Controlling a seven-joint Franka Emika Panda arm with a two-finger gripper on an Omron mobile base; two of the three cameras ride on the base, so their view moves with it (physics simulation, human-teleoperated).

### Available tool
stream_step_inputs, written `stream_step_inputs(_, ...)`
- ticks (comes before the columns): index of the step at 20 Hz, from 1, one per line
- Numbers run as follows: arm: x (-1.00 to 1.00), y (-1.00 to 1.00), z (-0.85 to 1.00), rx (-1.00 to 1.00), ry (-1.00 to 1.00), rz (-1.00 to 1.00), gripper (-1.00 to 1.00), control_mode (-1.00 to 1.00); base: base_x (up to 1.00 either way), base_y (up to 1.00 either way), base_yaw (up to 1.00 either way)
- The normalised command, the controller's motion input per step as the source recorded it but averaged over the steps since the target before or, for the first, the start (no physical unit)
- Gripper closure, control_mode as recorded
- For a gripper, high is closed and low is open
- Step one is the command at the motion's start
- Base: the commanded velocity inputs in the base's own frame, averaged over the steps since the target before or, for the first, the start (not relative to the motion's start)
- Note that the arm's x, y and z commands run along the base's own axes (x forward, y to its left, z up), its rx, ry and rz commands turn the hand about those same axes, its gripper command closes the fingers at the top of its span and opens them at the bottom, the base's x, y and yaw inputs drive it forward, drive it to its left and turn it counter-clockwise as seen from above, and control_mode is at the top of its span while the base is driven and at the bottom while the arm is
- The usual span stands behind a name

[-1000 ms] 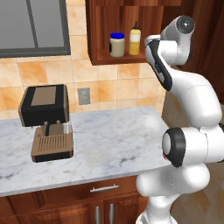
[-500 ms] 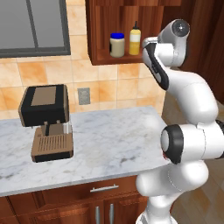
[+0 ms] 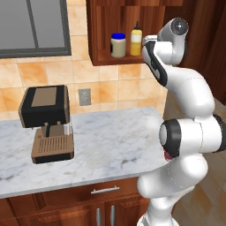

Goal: There are various items on the counter. Only move the condiments/shakers into the cabinet.

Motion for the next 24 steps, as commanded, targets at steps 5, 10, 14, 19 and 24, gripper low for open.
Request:
stream_step_inputs(5,0.29,-0.23,-0.03,0.0,0.0,0.0,1.0,-1.0,0.0,0.0,0.0)
stream_step_inputs(10,0.16,-0.14,0.0,0.0,0.0,0.0,1.0,-1.0,0.0,0.0,0.0)
stream_step_inputs(14,0.14,0.0,0.0,0.0,0.0,0.0,1.0,-1.0,0.0,0.0,0.0)
stream_step_inputs(19,0.19,0.0,-0.08,0.0,0.0,0.0,1.0,-1.0,0.0,0.0,0.0)
stream_step_inputs(24,0.29,0.0,-0.1,0.0,0.0,0.0,1.0,-1.0,0.0,0.0,0.0)
